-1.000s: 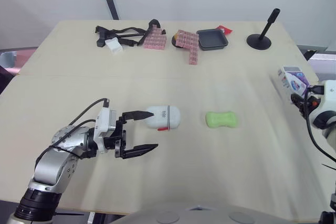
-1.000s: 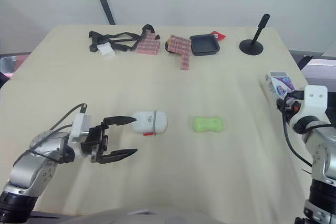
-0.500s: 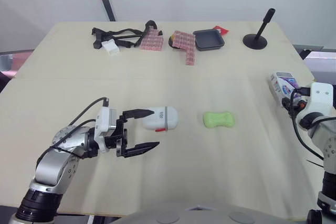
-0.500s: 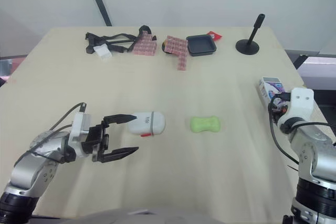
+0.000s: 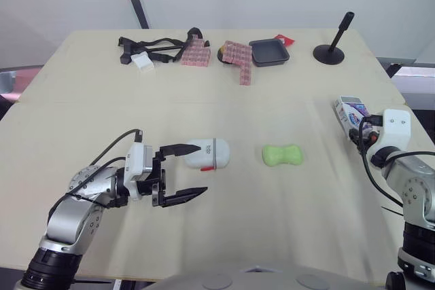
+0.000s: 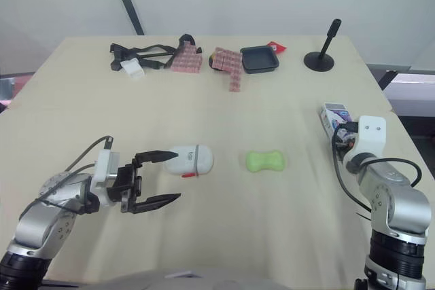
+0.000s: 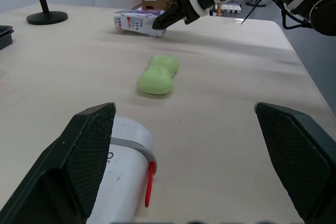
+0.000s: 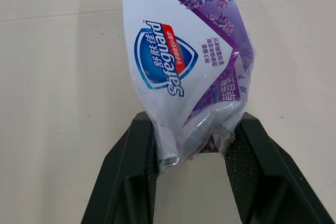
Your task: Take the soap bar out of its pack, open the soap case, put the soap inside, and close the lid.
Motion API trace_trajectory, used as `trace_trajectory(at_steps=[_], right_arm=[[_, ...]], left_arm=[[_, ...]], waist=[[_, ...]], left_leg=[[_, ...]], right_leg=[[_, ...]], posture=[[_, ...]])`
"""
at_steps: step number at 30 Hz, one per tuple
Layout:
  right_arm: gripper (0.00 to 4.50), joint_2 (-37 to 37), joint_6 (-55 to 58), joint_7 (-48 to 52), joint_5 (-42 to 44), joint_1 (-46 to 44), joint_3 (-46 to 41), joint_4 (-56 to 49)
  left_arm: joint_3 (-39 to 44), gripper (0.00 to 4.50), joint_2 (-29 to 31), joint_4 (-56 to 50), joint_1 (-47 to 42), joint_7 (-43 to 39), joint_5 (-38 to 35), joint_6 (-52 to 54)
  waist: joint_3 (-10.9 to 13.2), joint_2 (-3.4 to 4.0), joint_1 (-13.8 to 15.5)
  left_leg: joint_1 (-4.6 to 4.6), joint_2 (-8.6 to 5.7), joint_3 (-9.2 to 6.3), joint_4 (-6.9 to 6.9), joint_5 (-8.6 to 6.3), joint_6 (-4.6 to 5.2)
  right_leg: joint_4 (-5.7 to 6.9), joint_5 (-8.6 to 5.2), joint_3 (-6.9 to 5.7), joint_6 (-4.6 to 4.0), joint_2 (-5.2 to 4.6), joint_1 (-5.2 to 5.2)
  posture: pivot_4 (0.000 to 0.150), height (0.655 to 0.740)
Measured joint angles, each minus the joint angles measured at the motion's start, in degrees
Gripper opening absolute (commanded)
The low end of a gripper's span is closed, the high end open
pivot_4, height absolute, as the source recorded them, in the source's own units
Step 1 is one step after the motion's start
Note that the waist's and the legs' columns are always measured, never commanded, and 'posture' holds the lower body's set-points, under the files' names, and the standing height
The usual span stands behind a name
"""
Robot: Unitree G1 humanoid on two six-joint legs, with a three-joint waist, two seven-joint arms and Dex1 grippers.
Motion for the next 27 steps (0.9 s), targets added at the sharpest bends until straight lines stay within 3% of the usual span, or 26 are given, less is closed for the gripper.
trace_trajectory(at_steps=[2,10,11,22,27], right_arm=[[1.78,0.0,-0.02,0.19,0.12,0.04,0.14,0.0],[4.35,-0.18,0.12,2.59,0.43,0.99,0.39,0.11],[4.49,-0.53,0.11,2.97,0.43,1.24,0.4,0.11],[4.49,-9.7,-6.86,9.96,-0.62,4.26,1.47,-2.11],[4.49,-13.7,-21.98,26.94,4.74,6.34,-2.69,-1.67]], left_arm=[[0.0,4.5,0.0,0.0,0.22,-0.24,0.0,-0.26],[0.0,4.5,0.01,0.02,0.53,-0.39,0.02,-0.55],[0.0,4.5,0.01,0.04,0.54,-0.42,0.05,-0.66],[-0.5,4.5,0.01,1.53,0.39,-1.26,0.46,-1.38],[-0.66,4.5,0.04,1.69,-0.01,-1.4,0.55,-1.61]], waist=[[0.0,0.0,-0.04],[0.0,0.0,-0.09],[0.0,0.0,-0.09],[0.01,0.0,-0.12],[0.02,-0.03,-0.08]], left_leg=[[0.1,0.0,0.0,-0.1,0.01,-0.02],[0.25,-0.01,0.0,-0.3,0.05,-0.07],[0.25,-0.02,0.0,-0.31,0.05,-0.07],[0.36,-0.01,0.02,-0.41,0.05,-0.07],[0.35,0.01,0.03,-0.47,-0.08,0.19]], right_leg=[[-0.05,0.0,0.0,0.0,0.0,0.09],[-0.19,0.0,-0.01,-0.01,0.0,0.21],[-0.2,0.0,-0.01,-0.01,0.0,0.21],[-0.27,-0.01,0.0,-0.01,-0.01,0.29],[-0.35,-0.01,-0.01,-0.02,-0.01,0.31]], posture=[[0.15,0.74],[0.15,0.74],[0.15,0.74],[0.15,0.74],[0.15,0.74]])
